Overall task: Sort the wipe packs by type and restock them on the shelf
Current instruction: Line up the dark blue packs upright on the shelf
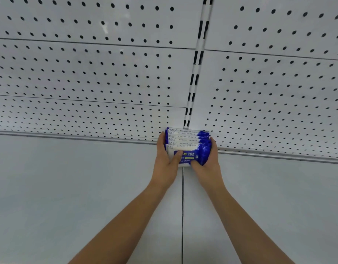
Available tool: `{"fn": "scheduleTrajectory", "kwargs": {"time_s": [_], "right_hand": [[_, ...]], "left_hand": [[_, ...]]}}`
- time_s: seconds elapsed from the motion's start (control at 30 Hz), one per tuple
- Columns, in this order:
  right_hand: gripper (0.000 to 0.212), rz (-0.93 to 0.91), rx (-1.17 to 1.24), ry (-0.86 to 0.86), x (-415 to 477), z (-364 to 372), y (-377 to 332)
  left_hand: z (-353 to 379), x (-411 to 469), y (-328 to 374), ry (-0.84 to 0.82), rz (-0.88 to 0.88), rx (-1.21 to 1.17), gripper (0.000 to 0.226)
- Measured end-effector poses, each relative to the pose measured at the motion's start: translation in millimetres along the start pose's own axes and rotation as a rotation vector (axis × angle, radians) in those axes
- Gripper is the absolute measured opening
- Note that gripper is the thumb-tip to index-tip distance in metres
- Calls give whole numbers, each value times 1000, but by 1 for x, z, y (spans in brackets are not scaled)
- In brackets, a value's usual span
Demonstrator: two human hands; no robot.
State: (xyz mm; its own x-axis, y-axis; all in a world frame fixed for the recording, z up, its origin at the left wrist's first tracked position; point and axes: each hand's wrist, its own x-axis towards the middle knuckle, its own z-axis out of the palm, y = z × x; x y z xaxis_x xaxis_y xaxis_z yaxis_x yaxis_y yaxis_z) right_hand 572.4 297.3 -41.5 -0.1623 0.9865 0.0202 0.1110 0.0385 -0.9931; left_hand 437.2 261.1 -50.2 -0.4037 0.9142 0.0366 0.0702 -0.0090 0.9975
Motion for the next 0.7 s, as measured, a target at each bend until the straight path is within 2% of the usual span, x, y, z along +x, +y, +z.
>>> {"fn": "scheduleTrajectory", "kwargs": {"time_s": [0.07, 0.23, 0.37, 0.53, 0.7], "right_hand": [[82, 3, -11, -15, 4, -3, 2], [76, -17, -97, -65, 8, -3, 2], [77, -35, -134, -54, 10, -3, 3], [74, -22, -197, -63, 11, -9, 4], [74, 24, -143, -78, 3, -19, -1]], "left_hand": [[-7, 5, 0, -54, 3, 67, 75], [-20, 11, 3, -153, 58, 189, 61], [-23, 12, 4, -105, 70, 240, 60], [-28, 14, 5, -129, 28, 336, 66], [-25, 6, 12, -7, 2, 412, 60]]}}
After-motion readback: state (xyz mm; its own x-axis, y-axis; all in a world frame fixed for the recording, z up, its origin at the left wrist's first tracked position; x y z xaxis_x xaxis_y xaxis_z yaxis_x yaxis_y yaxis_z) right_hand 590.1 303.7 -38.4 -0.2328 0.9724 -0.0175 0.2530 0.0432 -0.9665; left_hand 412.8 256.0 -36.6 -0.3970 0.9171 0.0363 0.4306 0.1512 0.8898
